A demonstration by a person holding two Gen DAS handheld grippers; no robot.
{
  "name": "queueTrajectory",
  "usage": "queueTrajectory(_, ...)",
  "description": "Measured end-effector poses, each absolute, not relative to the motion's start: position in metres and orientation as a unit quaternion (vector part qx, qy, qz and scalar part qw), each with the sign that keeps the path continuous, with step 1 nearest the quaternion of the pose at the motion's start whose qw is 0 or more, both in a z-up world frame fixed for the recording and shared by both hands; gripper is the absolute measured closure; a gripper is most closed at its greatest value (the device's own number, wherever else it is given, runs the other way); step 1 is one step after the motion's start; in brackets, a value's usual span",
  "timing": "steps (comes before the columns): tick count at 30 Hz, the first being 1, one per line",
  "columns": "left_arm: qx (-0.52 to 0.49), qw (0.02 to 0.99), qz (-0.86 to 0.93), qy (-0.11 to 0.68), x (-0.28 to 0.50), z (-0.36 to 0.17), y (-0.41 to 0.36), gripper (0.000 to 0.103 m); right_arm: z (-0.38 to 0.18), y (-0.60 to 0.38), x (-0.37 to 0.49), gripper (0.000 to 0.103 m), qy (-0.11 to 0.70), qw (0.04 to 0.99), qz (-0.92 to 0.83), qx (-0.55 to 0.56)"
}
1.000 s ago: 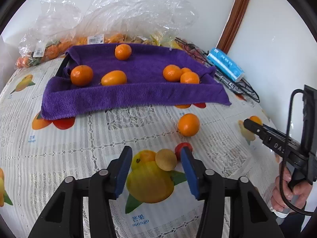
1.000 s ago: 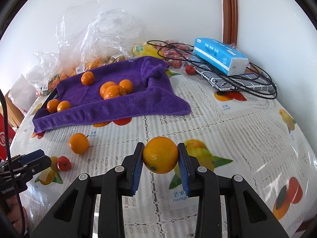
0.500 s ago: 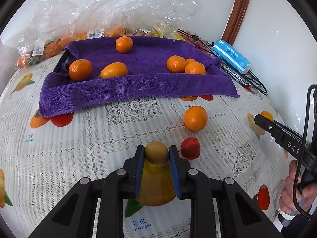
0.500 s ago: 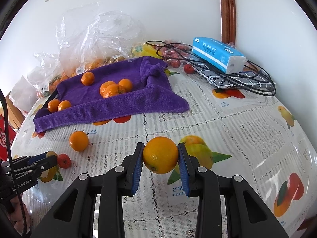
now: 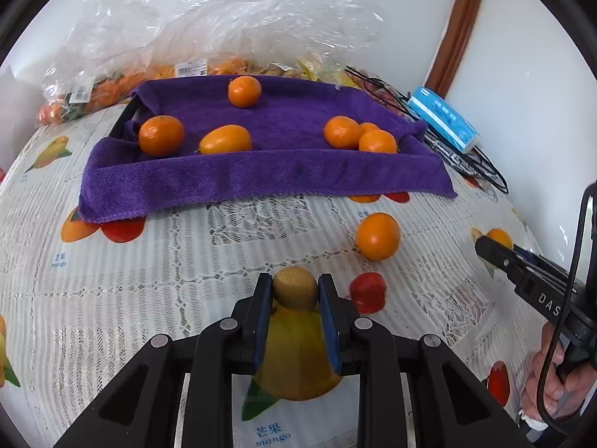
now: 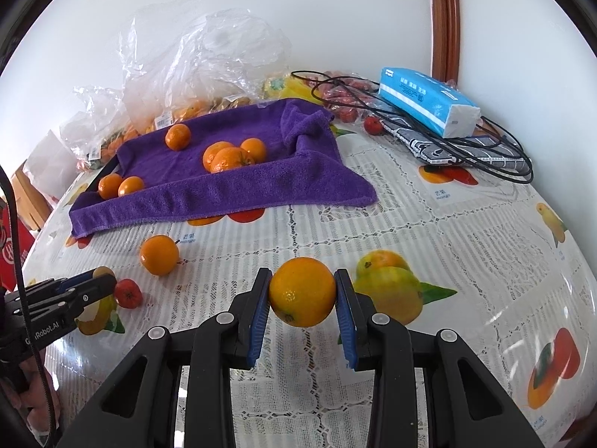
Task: Organize fruits
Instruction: 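Lift both held fruits and carry them toward the purple towel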
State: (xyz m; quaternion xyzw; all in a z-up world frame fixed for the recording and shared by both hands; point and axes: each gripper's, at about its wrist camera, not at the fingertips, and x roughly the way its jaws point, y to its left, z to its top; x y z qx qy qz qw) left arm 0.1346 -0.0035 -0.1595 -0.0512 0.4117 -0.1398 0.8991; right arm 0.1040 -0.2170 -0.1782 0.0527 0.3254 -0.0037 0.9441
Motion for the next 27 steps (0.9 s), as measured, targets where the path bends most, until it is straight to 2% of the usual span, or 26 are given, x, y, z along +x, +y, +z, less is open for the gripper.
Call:
queueTrajectory(13,-0.080,0.910,-0.122,0.389,0.136,-0.148,0.012,0.079,-0.166,-0.204,0.112,0.069,0.323,0.946,-0.003,0.040)
queueTrajectory(27,-0.099,0.929,-0.106,0.342,0.166,-0.094,0.034,0.079,-0.119,-0.185,0.148,0.069,0.278,0.959,0.024,0.050)
